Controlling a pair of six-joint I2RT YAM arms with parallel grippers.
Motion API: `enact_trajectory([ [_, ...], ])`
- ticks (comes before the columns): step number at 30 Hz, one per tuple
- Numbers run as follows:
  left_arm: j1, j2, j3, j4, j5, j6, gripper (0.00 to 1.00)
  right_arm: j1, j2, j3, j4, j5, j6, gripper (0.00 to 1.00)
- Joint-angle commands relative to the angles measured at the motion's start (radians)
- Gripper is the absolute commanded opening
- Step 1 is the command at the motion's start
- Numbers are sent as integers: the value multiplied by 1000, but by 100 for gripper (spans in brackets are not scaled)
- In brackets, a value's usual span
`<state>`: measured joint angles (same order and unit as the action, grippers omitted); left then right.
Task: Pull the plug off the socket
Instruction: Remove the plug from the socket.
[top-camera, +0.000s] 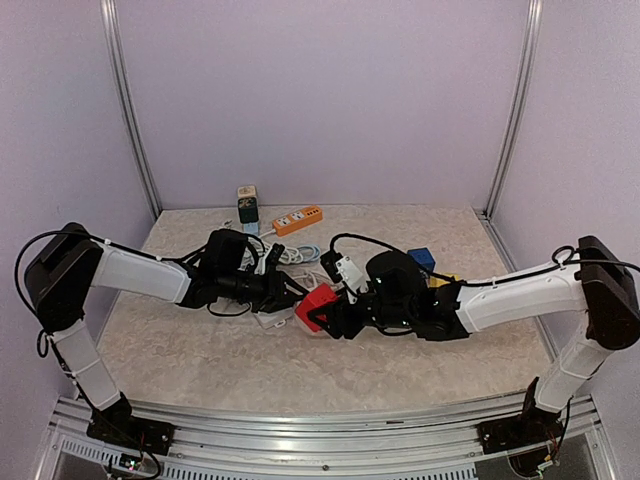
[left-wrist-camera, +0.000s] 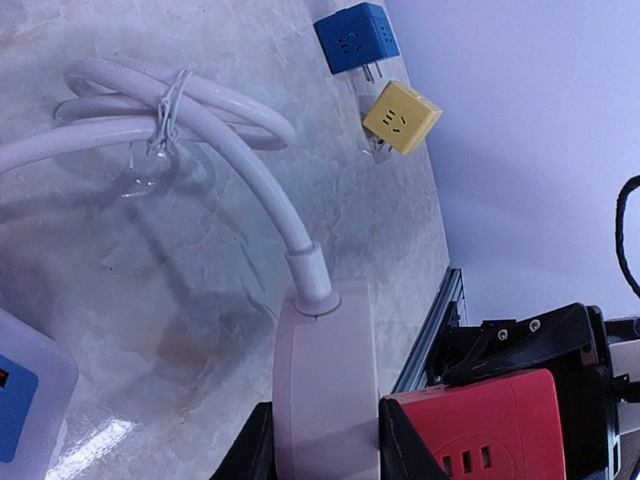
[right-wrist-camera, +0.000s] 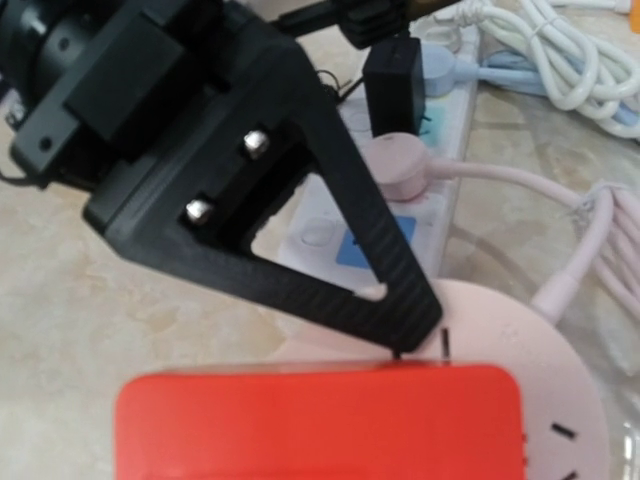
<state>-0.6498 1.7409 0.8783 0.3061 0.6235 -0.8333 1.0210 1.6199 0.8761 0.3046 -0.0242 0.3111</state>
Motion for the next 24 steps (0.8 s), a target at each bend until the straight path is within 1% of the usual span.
enact_trajectory([
  [1, -15, -26, -8, -26, 35, 90, 0, 34, -7, 113, -42, 205, -69, 0],
  [7, -8, -12, -16, -25, 29, 70, 0, 69, 23, 159, -94, 283, -100, 0],
  [14, -4, -13, -27, 4, 47, 74, 0, 69, 17, 160, -97, 298, -83, 0],
  [19, -4, -23, -35, 24, 62, 94, 0, 50, 3, 140, -74, 253, -47, 0],
  [24, -9, -33, -41, 34, 83, 127, 0, -15, -24, 105, -36, 140, 32, 0],
])
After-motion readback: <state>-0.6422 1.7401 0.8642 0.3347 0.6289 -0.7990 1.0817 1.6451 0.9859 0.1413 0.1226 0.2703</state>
